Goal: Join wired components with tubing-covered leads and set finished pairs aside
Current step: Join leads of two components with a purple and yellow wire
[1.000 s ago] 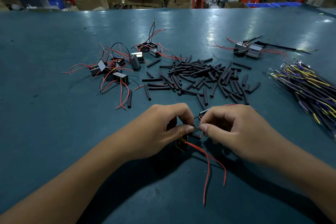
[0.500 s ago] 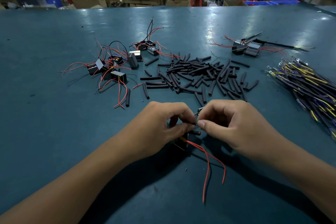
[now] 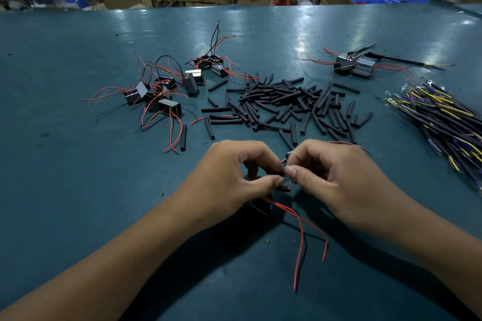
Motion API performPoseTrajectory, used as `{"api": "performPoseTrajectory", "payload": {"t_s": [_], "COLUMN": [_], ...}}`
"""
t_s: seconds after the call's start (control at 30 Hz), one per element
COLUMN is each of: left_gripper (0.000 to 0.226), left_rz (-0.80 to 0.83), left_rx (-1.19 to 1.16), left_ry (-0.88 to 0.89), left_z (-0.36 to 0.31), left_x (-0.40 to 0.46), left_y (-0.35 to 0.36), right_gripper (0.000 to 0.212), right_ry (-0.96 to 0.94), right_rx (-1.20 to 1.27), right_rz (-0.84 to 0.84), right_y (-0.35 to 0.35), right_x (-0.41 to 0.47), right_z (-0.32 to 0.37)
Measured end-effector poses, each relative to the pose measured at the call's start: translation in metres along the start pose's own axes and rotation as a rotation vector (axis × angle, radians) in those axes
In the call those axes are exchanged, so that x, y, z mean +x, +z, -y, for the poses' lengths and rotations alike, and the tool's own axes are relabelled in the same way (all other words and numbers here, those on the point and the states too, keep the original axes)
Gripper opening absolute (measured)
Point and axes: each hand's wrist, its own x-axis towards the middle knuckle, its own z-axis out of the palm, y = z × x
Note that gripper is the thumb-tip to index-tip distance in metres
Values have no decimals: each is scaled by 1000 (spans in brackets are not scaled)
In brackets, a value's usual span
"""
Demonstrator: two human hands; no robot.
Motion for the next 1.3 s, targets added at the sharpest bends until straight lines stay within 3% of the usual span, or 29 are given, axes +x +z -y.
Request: {"api": "performPoseTrajectory", "payload": {"t_s": [0.13, 0.43, 0.53, 0.63, 0.83, 1.3], "left_gripper": [8, 8, 9, 6, 5, 9], "left_rz": [17, 20, 16, 27, 40, 23], "left_rx": [-105, -41, -6, 20, 78, 226], "left_ry": [-148, -107, -97, -77, -16, 94], "left_z": [2, 1, 3, 3, 3, -1], "left_x": [1, -1, -1, -1, -1, -1], "left_y": [-2, 2, 1, 0, -4, -7], "right_gripper": [15, 11, 5, 21, 27, 24], "right_ry": [28, -5, 30, 13, -27, -59], "right_rx": [42, 26, 125, 124, 51, 11], "right_rz": [17, -12, 64, 138, 122, 79], "right_y": [3, 2, -6, -14, -16, -12], "right_x": [1, -2, -1, 1, 1, 0], "right_z": [-3, -1, -2, -2, 3, 6]}}
